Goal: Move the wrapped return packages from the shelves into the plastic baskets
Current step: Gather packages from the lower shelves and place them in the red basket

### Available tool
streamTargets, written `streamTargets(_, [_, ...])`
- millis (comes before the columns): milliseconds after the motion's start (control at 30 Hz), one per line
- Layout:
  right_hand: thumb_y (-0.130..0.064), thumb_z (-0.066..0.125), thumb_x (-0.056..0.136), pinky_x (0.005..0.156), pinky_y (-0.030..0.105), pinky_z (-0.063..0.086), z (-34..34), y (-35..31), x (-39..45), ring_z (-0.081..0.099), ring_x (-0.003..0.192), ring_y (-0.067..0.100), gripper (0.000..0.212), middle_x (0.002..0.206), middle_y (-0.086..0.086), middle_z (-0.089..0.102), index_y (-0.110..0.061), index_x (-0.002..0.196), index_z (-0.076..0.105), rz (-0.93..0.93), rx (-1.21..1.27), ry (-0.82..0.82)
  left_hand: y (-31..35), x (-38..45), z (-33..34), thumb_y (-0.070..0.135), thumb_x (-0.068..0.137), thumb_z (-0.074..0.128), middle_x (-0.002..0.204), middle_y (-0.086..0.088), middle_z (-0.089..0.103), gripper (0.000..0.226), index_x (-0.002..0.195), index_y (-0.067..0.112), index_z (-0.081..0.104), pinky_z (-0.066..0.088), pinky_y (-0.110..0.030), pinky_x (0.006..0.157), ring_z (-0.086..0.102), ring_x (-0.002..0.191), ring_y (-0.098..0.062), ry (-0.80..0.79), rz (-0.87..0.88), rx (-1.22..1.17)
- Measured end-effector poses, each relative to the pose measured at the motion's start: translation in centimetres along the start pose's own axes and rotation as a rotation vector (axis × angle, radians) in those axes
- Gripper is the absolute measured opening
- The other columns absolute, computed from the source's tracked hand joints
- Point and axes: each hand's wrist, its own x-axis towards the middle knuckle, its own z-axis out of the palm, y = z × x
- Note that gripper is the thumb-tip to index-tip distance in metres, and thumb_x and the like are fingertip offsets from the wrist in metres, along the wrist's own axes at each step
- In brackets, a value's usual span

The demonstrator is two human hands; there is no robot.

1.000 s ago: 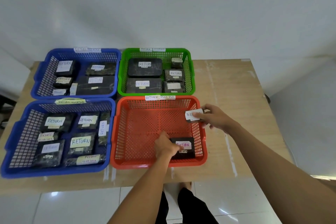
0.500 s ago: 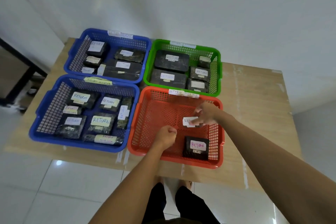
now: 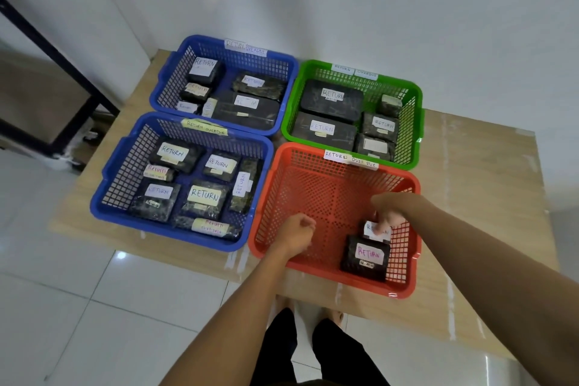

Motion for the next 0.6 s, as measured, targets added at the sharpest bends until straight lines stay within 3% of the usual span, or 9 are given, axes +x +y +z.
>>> streamTargets(167, [-0.023, 0.077, 0.091, 0.105, 0.039, 0.051, 0.2, -0.1, 0.0, 0.06, 0.125, 0.028, 0.053, 0.137, 0.008, 0.064, -0.007, 0.138, 0.057, -0.023, -0.074, 0.026, 0.3, 0.1, -0.6, 0.013, 0.101, 0.053, 0.106, -0.005, 0.067, 0.015, 0.106, 0.014, 0.066, 0.055, -0.024, 0.063, 0.068, 0.09, -0.023, -0.035, 0.001, 0.059])
streamTargets(267, [-0.019, 0.079, 0.088, 0.11, 0.042, 0.047, 0.5, 0.1, -0.3, 0.055, 0.133, 0.028, 0.063, 0.144, 0.006, 0.059, -0.01, 0.144, 0.053, -0.009, 0.009, 0.051, 1.0, 0.8, -0.9, 0.019, 0.098, 0.057, 0.102, -0.007, 0.07, 0.019, 0.108, 0.01, 0.069, 0.056, -0.035, 0.082, 0.07, 0.101, -0.031, -0.057, 0.039, 0.128])
streamTargets(333, [-0.02, 0.079, 0.087, 0.113, 0.045, 0.044, 0.6, 0.4, -1.0, 0.052, 0.137, 0.028, 0.065, 0.147, 0.005, 0.056, -0.013, 0.146, 0.052, 0.002, 0.121, 0.099, 2.2, 1.1, -1.1, 0.022, 0.097, 0.062, 0.112, -0.005, 0.07, 0.024, 0.118, 0.01, 0.068, 0.049, -0.031, 0.093, 0.066, 0.112, -0.026, -0.09, 0.081, 0.181])
streamTargets(400, [-0.029, 0.075, 0.089, 0.109, 0.047, 0.048, 0.9, 0.7, -2.3, 0.059, 0.129, 0.024, 0.052, 0.141, 0.001, 0.062, -0.021, 0.138, 0.059, -0.015, 0.217, 0.273, 3.7, 1.2, -1.5, 0.025, 0.099, 0.061, 0.129, -0.005, 0.066, 0.035, 0.131, 0.011, 0.062, 0.043, -0.026, 0.095, 0.061, 0.121, -0.022, -0.143, 0.127, 0.251])
streamTargets(467, [-0.043, 0.068, 0.091, 0.103, 0.047, 0.052, 1.8, 1.3, -3.8, 0.062, 0.122, 0.021, 0.043, 0.136, -0.003, 0.066, -0.029, 0.131, 0.062, -0.005, 0.238, 0.575, 5.2, 1.4, -1.8, 0.027, 0.102, 0.058, 0.142, -0.005, 0.059, 0.043, 0.142, 0.012, 0.055, 0.042, -0.026, 0.101, 0.056, 0.129, -0.021, -0.154, 0.198, 0.341])
streamTargets(533, [-0.061, 0.059, 0.092, 0.112, 0.049, 0.043, 3.0, 1.8, -5.1, 0.053, 0.134, 0.026, 0.06, 0.146, 0.0, 0.058, -0.029, 0.142, 0.053, 0.055, 0.191, 0.806, 6.5, 1.5, -2.1, 0.033, 0.102, 0.056, 0.152, -0.005, 0.05, 0.052, 0.149, 0.014, 0.047, 0.038, -0.032, 0.112, 0.047, 0.139, -0.022, -0.118, 0.3, 0.462])
streamTargets(600, [-0.079, 0.043, 0.089, 0.122, 0.052, 0.028, 4.2, 2.1, -6.3, 0.037, 0.148, 0.032, 0.083, 0.157, 0.004, 0.046, -0.027, 0.154, 0.038, 0.12, 0.155, 0.853, 7.6, 1.3, -2.4, 0.041, 0.101, 0.055, 0.16, -0.003, 0.039, 0.061, 0.155, 0.018, 0.038, 0.029, -0.042, 0.12, 0.034, 0.148, -0.023, -0.062, 0.408, 0.632])
